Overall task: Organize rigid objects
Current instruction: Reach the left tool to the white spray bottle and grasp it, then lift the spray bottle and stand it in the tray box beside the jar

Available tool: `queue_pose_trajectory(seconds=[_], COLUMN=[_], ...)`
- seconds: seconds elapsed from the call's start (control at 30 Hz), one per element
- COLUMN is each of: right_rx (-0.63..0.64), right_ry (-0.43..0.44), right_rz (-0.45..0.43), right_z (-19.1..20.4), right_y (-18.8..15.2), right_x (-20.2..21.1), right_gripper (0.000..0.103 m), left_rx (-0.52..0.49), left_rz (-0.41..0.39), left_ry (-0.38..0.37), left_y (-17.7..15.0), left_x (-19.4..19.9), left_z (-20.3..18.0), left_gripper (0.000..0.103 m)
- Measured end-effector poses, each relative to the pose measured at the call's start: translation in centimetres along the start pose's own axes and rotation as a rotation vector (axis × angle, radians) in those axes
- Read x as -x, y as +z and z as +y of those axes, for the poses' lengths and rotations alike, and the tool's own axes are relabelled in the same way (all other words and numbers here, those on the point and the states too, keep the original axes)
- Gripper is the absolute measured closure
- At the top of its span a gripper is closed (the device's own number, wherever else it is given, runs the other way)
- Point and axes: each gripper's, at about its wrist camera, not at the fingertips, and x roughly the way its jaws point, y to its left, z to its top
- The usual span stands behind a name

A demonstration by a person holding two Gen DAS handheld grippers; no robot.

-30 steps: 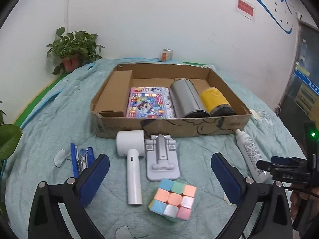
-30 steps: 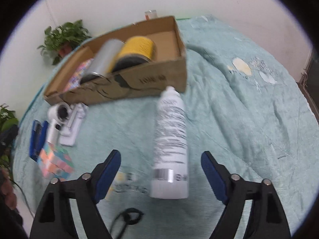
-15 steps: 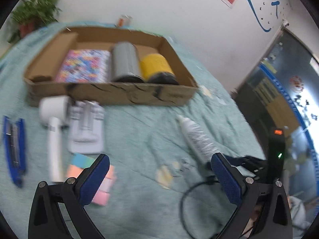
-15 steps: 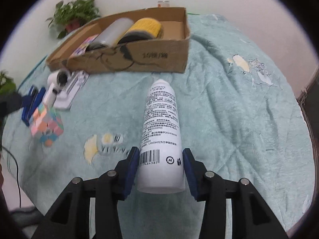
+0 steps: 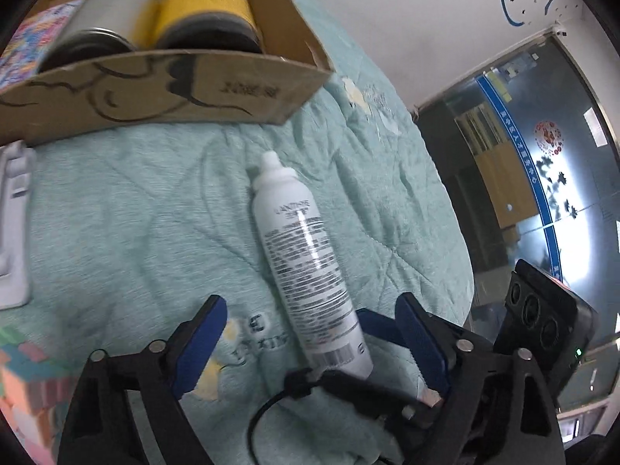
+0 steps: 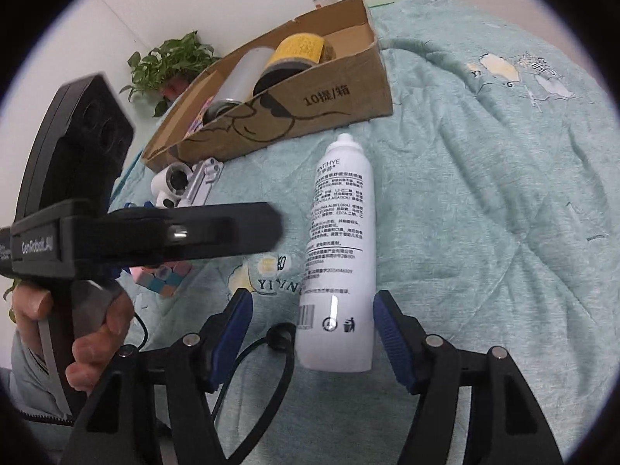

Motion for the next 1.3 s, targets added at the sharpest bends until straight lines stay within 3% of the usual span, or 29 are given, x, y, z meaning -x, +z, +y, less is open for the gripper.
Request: queue_pose_trajectory(seconds=[0.13,0.2,0.27,0.53,0.8,1.03,1.3], right_rx=[0.008,0.002,-0.007,0.013,0.079,0.168,0.182], right_ry=[-0.038,-0.05,-0.063,-0.056,-0.045,-0.042,-0.024], right_rz=[0.032,0.045,0.054,0.018,-0.145,-0.276,-0.302], right_z=[0.5,0.2,-0.1,0.0,2.0,4.2,4.4], right_y=[0.6,0.9,0.9,1.0,2.7,8.6,15.7], right_x=[-1.4,-2.0,-2.5,-1.7,2.9,5.2,4.0], right_gripper=[0.045,0.051,0.058,0.058,0.058,0.058,0.058], left_rx=[0.017,0.034,0.064,0.026,-0.115,-0.215,-0.186], left_rz=[0.064,0.084,0.086,0.064,-0.084,-0.221,-0.247], left_ry=[-0.003,0.014,-0.005,0.006,0.048,0.085,0.072], left_y=[0.6,0.6,0.6,0.8,2.0,7.0,15.0], left_x=[-2.4,-3.3,-3.7,-2.6,3.6,9.7,12.2], left_z=[-0.2,0.2,0.6,-0.5,-4.6,-6.9,-5.5], left_gripper=[0.05,0.056,0.056,0.058,0.058,0.058,0.058])
